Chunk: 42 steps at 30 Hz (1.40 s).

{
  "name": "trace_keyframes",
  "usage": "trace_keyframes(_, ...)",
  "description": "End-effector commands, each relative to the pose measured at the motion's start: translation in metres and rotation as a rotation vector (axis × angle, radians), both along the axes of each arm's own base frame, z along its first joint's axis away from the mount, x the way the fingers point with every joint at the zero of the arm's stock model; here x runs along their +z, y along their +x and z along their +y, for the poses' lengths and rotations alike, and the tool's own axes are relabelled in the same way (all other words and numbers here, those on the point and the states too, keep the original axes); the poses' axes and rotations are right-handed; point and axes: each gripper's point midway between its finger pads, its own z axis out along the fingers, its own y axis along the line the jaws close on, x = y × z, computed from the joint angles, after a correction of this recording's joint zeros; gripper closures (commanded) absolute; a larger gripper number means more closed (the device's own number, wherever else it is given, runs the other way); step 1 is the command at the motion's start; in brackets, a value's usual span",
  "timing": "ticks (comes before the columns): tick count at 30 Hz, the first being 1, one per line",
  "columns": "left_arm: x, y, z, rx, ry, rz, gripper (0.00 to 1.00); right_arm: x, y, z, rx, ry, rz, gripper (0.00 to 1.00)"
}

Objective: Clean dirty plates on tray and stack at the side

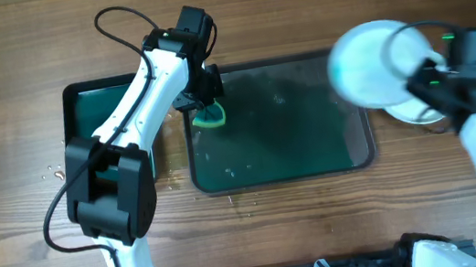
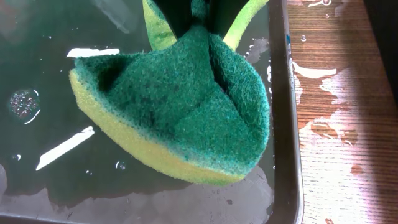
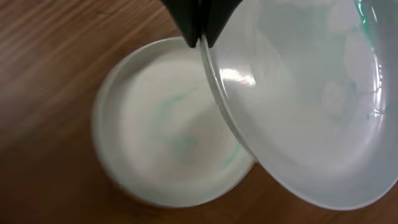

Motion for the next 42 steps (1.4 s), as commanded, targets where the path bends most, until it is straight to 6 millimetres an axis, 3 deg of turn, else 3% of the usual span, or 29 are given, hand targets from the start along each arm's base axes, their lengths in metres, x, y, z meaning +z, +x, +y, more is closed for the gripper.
trace_keyframes(1, -0.006, -0.002, -0.002, -0.009, 0.0, 0.014, 0.96, -0.02, -0.016, -0.044, -0.191, 0.081, 0.033, 0.96)
trace_keyframes(5, -0.005, -0.002, -0.002, -0.009, -0.001, 0.011, 0.96, -0.048, -0.037, -0.082, -0.392, 0.076, 0.124, 0.96)
trace_keyframes(9, -0.005, 0.0, -0.003, -0.009, -0.004, 0.005, 0.96, -0.074, -0.036, -0.085, -0.411, 0.105, 0.185, 0.96)
trace_keyframes(13, -0.005, 0.0, -0.003, -0.009, -0.004, 0.005, 0.96, -0.088, -0.033, -0.084, -0.397, 0.122, 0.206, 0.96)
trace_keyframes(14, -0.005, 0.0, -0.003, -0.009, -0.004, 0.004, 0.96, -0.088, -0.031, -0.082, -0.37, 0.129, 0.205, 0.96)
trace_keyframes(20, 0.002, 0.002, -0.001, -0.003, -0.008, -0.006, 0.96, -0.079, -0.002, -0.029, 0.033, 0.303, 0.101, 0.59)
trace_keyframes(23, 0.022, 0.0, 0.005, 0.002, -0.012, -0.022, 0.96, -0.07, -0.004, -0.015, 0.074, 0.361, 0.088, 0.56)
trace_keyframes(28, 0.062, -0.011, 0.035, 0.026, 0.017, -0.056, 0.96, -0.036, -0.002, 0.002, 0.174, 0.324, 0.053, 0.54)
trace_keyframes(33, 0.084, -0.028, 0.078, 0.025, 0.078, -0.037, 0.96, 0.001, 0.007, 0.037, 0.347, 0.245, -0.031, 0.41)
trace_keyframes(36, 0.083, -0.033, 0.106, 0.021, 0.106, 0.001, 0.96, 0.01, 0.012, 0.058, 0.426, 0.195, -0.047, 0.35)
trace_keyframes(42, 0.066, -0.036, 0.171, 0.165, 0.141, 0.047, 0.96, 0.007, 0.015, 0.094, 0.544, 0.148, -0.017, 0.34)
